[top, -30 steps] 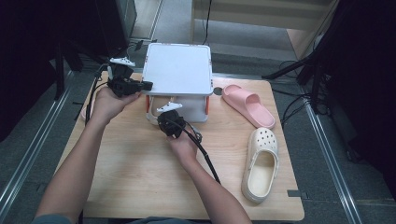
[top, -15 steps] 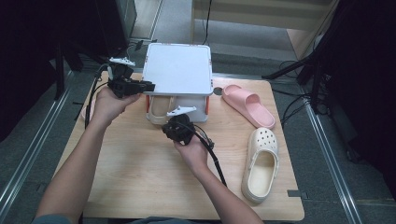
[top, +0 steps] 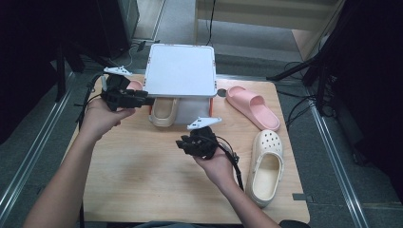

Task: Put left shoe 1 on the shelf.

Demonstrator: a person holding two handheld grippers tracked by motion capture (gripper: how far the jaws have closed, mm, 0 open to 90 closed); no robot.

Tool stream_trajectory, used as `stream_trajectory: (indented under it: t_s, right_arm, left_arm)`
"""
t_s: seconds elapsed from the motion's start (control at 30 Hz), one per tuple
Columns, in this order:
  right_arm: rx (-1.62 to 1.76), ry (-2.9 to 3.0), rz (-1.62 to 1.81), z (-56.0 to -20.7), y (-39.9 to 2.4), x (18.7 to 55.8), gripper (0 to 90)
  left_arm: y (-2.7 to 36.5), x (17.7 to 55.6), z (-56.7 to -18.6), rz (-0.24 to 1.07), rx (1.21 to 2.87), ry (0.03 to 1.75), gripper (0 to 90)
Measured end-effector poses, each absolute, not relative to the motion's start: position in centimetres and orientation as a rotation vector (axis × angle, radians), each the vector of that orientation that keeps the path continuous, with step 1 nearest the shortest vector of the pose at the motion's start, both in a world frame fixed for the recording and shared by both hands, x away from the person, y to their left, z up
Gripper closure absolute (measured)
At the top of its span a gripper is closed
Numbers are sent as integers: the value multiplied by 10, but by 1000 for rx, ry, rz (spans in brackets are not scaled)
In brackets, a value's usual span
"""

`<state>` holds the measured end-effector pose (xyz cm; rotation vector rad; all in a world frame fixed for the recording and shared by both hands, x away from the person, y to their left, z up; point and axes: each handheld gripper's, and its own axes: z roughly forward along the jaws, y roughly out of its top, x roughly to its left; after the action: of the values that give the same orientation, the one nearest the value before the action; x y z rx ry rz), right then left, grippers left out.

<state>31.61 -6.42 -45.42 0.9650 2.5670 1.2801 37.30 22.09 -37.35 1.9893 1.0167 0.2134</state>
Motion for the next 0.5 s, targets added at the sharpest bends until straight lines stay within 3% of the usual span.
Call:
stream_trajectory:
  t_s: [0.5]
  right_arm:
    - [1045, 2534, 1319, -449, -126, 301, 663]
  left_arm:
    - [226, 322, -412, 152, 1992, 993, 480]
